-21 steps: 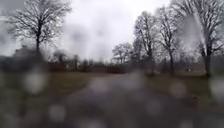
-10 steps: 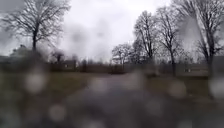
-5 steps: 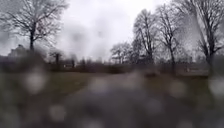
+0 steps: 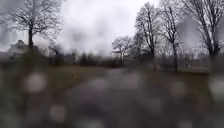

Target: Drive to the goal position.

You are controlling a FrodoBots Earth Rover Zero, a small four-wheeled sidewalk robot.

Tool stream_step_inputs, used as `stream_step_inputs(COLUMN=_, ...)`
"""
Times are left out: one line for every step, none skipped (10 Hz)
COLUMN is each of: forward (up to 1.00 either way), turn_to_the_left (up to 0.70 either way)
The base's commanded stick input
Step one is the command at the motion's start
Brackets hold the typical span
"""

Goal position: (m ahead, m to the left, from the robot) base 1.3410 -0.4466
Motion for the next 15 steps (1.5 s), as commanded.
stream_step_inputs(forward=0.85, turn_to_the_left=0.00)
stream_step_inputs(forward=0.85, turn_to_the_left=0.00)
stream_step_inputs(forward=0.85, turn_to_the_left=0.00)
stream_step_inputs(forward=0.85, turn_to_the_left=0.00)
stream_step_inputs(forward=0.85, turn_to_the_left=0.00)
stream_step_inputs(forward=0.85, turn_to_the_left=0.00)
stream_step_inputs(forward=0.85, turn_to_the_left=0.00)
stream_step_inputs(forward=0.85, turn_to_the_left=0.00)
stream_step_inputs(forward=0.85, turn_to_the_left=0.00)
stream_step_inputs(forward=0.85, turn_to_the_left=0.00)
stream_step_inputs(forward=0.59, turn_to_the_left=0.00)
stream_step_inputs(forward=0.08, turn_to_the_left=0.00)
stream_step_inputs(forward=0.00, turn_to_the_left=0.00)
stream_step_inputs(forward=0.00, turn_to_the_left=0.00)
stream_step_inputs(forward=0.00, turn_to_the_left=0.00)
